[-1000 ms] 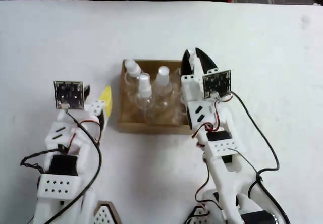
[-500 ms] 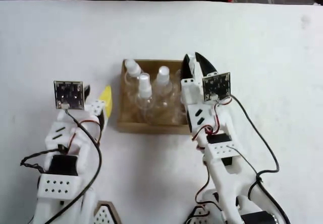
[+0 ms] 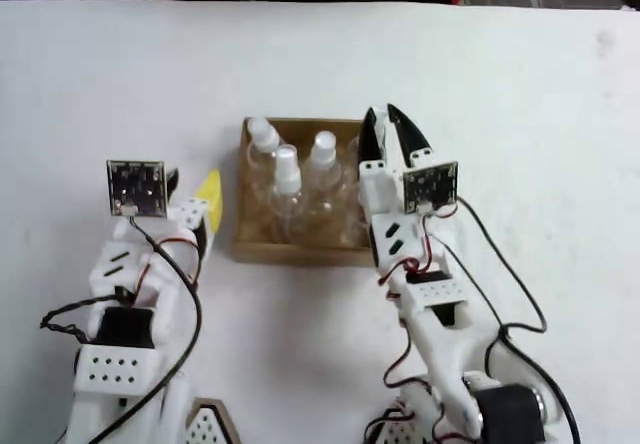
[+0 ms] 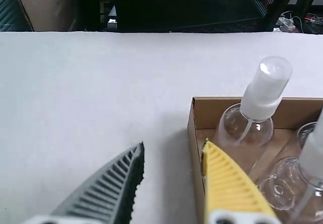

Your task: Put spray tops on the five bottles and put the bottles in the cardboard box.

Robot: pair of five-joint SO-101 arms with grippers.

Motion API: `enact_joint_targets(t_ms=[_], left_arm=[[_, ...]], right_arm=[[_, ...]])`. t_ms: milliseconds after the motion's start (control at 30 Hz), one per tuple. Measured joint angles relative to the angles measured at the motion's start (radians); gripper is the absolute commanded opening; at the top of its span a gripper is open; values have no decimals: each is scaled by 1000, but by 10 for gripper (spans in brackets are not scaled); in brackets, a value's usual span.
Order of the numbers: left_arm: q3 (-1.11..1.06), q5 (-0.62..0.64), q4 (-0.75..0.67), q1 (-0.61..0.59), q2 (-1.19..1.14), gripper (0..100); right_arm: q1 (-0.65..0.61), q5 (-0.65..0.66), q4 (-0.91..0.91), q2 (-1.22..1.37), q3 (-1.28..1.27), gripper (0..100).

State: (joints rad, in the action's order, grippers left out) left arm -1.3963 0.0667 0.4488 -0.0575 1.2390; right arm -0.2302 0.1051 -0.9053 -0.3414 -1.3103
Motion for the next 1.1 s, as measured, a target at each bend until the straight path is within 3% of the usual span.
enact_joint_targets(t_ms=[367,767,1100], left_arm=[[0,0,0,0,0,176],[0,0,0,0,0,176],[0,0,0,0,0,176]], right_arm=[[5,0,-118,40,-46,15],[5,-2,23,-118,-94,15],[3,-2,11,-133,-103,15]])
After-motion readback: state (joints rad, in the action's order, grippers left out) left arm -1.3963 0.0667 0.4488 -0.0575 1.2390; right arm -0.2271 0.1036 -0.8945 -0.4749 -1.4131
